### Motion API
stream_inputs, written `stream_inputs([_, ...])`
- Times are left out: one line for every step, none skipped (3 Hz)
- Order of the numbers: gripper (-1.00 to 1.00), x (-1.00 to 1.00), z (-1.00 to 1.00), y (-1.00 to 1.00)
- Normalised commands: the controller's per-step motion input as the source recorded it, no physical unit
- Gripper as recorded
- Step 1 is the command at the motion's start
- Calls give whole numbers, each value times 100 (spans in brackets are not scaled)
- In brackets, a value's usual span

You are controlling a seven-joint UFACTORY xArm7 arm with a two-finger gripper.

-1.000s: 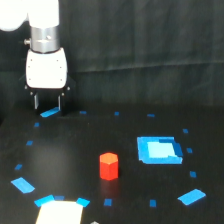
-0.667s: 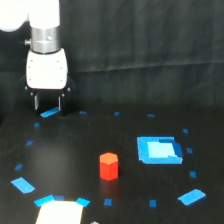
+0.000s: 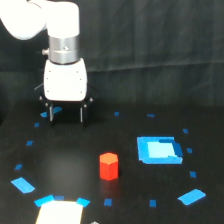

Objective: Pick up the red object from the table

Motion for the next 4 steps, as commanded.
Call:
stream_inputs([100, 100, 16, -100])
stream_inputs([100, 82, -3, -100])
stream_inputs([68, 76, -12, -100])
stream_inputs([100, 39, -17, -100])
